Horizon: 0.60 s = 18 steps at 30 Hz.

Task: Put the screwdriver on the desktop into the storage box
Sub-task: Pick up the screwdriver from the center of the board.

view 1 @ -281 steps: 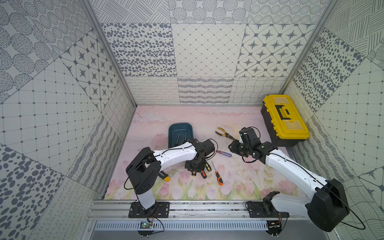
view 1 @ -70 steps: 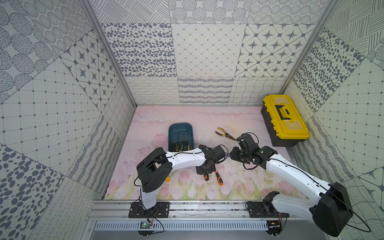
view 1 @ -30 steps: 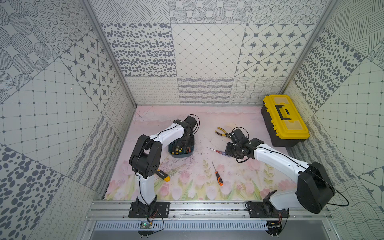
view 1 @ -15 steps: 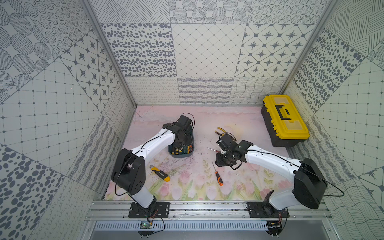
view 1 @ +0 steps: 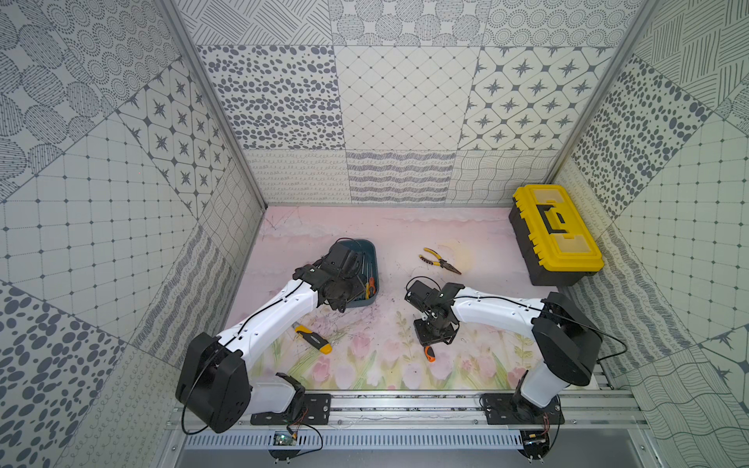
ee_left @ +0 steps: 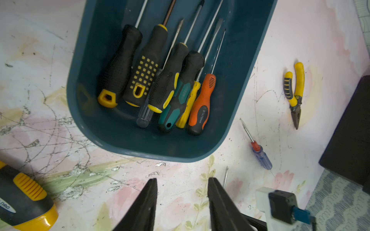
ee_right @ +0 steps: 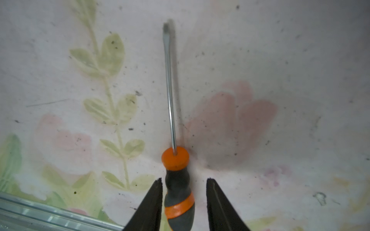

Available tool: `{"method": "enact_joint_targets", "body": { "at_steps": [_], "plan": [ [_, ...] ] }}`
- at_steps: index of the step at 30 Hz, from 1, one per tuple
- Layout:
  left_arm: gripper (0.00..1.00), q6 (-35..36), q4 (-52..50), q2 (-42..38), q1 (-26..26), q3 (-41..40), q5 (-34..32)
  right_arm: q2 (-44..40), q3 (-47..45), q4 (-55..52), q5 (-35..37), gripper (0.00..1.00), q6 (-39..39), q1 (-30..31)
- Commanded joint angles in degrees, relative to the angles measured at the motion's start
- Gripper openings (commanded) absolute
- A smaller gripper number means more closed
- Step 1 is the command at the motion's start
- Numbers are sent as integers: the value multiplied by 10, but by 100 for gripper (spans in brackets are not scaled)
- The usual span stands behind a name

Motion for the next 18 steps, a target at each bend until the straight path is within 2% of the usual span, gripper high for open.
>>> {"method": "enact_joint_targets", "body": {
  "at_steps": [1, 10, 18],
  "plan": [
    [46, -63, 8, -29, 1, -20, -7, 26, 24, 9, 16, 39, -6, 5],
    [45, -73, -9, -58, 1, -37, -20, 53, 28, 13, 37, 29, -7, 6],
    [44, -70, -17, -65, 2, -39, -32, 30, 38, 5, 44, 12, -3, 8]
  ]
}}
